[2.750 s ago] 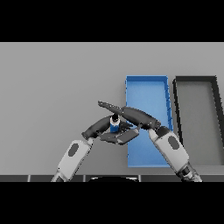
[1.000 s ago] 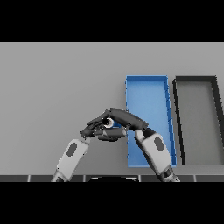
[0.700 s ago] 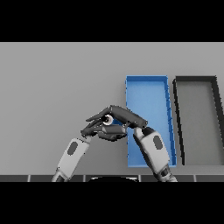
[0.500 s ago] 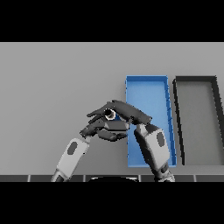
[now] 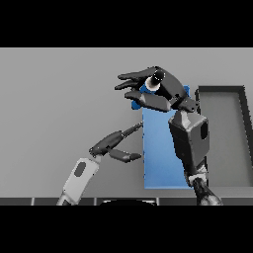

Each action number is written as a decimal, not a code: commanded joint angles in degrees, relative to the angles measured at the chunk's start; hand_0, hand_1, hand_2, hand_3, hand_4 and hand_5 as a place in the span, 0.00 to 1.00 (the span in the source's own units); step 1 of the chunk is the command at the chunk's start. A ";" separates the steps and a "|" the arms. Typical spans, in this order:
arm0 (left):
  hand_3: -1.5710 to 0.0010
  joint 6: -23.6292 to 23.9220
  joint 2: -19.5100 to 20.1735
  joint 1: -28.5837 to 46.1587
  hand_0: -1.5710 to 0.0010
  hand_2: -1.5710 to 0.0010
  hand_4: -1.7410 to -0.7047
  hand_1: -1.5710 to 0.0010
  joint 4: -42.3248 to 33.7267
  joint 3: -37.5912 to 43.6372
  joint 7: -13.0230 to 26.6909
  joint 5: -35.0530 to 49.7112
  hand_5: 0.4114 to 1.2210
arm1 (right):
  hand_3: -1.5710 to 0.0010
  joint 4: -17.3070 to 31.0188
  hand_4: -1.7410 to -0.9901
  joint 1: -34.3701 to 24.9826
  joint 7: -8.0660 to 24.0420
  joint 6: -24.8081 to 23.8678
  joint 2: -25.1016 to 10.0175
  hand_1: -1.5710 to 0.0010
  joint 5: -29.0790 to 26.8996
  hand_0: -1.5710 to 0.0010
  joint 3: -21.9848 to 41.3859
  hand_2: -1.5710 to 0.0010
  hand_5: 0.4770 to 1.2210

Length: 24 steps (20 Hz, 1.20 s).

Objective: Pick up the blue pipe and place it into the blue bin.

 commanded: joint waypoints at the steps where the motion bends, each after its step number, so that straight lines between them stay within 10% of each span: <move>1: 1.00 0.13 -0.14 0.64 1.00 1.00 0.77 1.00 -1.32 -0.63 0.43 -0.16 0.07 | 0.00 1.86 0.32 -0.41 -1.08 0.54 -1.36 0.00 1.46 0.00 -1.42 0.00 1.00; 16: 1.00 1.45 0.73 -0.19 1.00 1.00 0.78 1.00 0.03 0.82 -0.06 -1.10 0.06 | 0.00 10.14 0.32 14.46 2.69 0.16 -6.50 0.00 19.54 0.00 -8.88 0.00 1.00; 24: 1.00 2.15 1.04 0.76 1.00 1.00 0.79 1.00 -1.07 0.38 -1.33 -1.90 0.08 | 0.00 17.57 0.32 24.92 2.69 -11.39 -11.94 0.00 17.62 0.00 -0.09 0.00 1.00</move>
